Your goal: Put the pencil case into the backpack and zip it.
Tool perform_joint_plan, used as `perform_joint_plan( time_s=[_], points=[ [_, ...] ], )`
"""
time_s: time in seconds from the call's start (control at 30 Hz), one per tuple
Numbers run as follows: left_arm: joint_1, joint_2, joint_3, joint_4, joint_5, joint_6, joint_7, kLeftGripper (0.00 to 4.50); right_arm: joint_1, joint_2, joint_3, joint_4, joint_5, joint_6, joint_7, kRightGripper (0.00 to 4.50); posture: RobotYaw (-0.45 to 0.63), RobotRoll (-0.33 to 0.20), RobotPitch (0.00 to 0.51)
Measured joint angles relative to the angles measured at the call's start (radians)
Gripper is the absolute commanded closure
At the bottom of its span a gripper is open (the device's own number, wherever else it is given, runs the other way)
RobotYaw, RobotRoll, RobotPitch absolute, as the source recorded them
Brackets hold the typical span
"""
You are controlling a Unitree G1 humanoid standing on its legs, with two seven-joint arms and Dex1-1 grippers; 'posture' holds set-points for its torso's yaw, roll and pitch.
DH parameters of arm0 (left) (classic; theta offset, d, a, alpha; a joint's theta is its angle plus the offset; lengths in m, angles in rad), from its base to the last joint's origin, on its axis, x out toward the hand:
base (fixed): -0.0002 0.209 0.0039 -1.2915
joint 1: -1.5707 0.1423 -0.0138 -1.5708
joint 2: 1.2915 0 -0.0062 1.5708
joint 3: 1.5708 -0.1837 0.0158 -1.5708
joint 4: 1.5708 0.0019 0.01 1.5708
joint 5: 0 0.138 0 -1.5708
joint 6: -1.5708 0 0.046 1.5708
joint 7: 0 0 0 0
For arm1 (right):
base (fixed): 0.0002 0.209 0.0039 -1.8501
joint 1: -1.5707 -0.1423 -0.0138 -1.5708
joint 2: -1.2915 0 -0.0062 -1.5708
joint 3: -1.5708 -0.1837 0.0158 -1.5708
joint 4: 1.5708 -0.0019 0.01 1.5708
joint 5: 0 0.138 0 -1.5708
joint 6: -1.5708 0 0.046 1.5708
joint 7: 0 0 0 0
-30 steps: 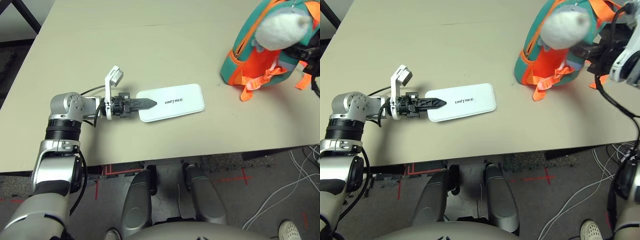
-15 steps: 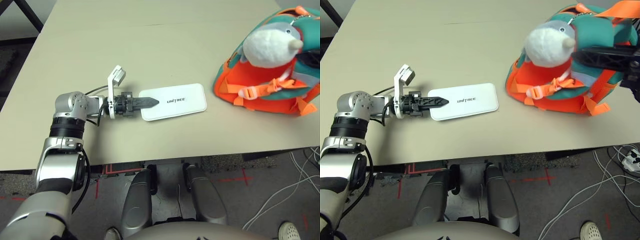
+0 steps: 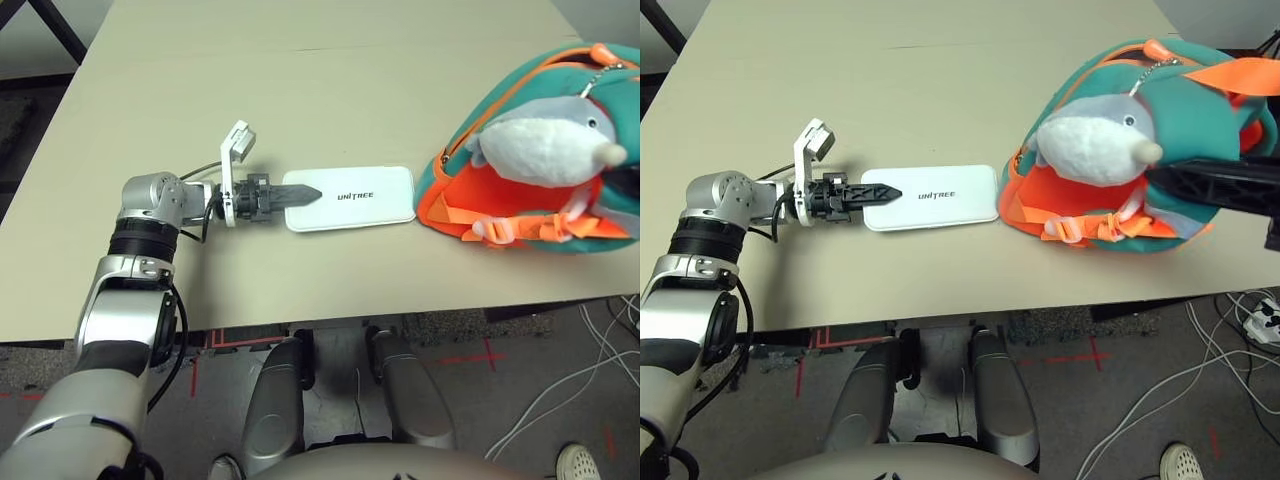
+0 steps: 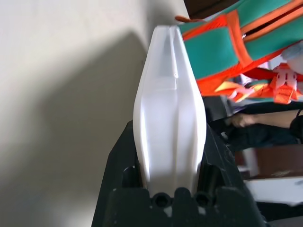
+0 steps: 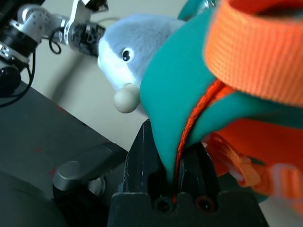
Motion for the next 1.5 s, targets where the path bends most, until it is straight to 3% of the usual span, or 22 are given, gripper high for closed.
perform_joint_plan(
  time_s=[0.13, 0.27, 0.37, 0.57, 0.83, 1.5],
  points=[
    [-0.221, 0.121, -0.013, 0.118, 0.129, -0.155, -0.050, 3.19, 0.064, 0.037, -0.016, -0.038, -0.130, -0.009, 0.074, 4.42, -0.25, 0.000, 0.270],
    [-0.415, 0.125, -0.036, 0.228, 0.209, -0.281, -0.163, 3.19, 0.071, 0.038, -0.007, -0.041, -0.227, -0.051, 0.148, 4.42, -0.25, 0.000, 0.272],
    [-0.501, 0.107, -0.041, 0.273, 0.255, -0.371, -0.240, 3.19, 0.068, 0.038, 0.030, -0.041, -0.300, -0.090, 0.201, 4.42, -0.24, 0.000, 0.272],
    [-0.508, 0.012, -0.050, 0.290, 0.303, -0.505, -0.374, 3.19, 0.034, 0.038, 0.096, -0.034, -0.392, -0.149, 0.275, 4.42, -0.24, 0.000, 0.270],
    [-0.509, -0.065, -0.076, 0.264, 0.290, -0.528, -0.419, 3.19, 0.026, 0.038, 0.101, -0.034, -0.429, -0.150, 0.310, 4.42, -0.26, 0.000, 0.273],
    [-0.484, -0.004, -0.280, 0.096, 0.068, -0.538, -0.416, 3.19, -0.001, 0.065, 0.138, -0.029, -0.466, -0.151, 0.306, 4.42, -0.27, 0.000, 0.296]
  ],
)
